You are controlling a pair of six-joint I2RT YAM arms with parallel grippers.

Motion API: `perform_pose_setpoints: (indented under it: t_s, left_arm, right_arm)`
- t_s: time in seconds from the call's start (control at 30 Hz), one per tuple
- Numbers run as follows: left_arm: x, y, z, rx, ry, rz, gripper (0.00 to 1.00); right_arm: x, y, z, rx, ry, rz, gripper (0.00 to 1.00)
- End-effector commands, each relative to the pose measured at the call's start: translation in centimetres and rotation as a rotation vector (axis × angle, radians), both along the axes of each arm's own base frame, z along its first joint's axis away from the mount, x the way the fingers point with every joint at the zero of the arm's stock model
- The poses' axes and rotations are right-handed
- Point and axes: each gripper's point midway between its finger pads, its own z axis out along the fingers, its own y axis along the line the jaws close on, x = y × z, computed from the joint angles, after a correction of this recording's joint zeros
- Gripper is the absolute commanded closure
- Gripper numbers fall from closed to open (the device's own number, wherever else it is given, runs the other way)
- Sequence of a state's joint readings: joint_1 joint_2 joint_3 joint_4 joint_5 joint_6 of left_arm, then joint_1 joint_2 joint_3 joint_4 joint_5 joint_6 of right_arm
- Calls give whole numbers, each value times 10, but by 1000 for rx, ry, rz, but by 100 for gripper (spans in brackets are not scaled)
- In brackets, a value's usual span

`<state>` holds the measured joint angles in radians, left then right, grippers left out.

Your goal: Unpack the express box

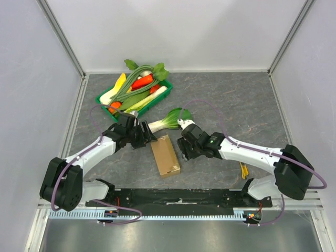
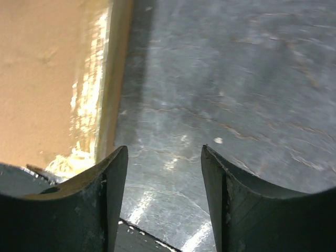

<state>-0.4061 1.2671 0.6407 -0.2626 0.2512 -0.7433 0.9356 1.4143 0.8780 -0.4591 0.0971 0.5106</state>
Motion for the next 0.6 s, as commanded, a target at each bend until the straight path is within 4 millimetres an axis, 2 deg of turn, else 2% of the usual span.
perform_pose_setpoints:
  t_s: [0.0,0.03,0.13,0.2,0.27,0.4,0.53,0.57]
  left_arm:
    - [22,15,23,111,-112,23,24]
    - [24,17,30,115,-133,26,23]
    - [28,23,46,145,-177,36,21]
    - [30,27,60,157,-215,42,20]
    - [30,28,70,154,-241,44,19]
    - [28,27,78,143,-253,31,18]
    - [28,26,79,142,-255,27,18]
    - [27,27,79,144,-253,25,18]
  right_arm:
    - [30,-54,17,-136,-123,-313,31]
    - [33,-81,14,-222,-140,-395,30]
    - [42,-146,3,-303,-111,-643,26]
    - [37,-174,-3,-353,-116,-720,20]
    - [37,-198,1,-376,-138,-799,14]
    - [29,-225,-8,-404,-102,-868,7]
    - [26,-236,-13,-334,-57,-953,6]
    - [27,-245,-14,-312,-40,-998,6]
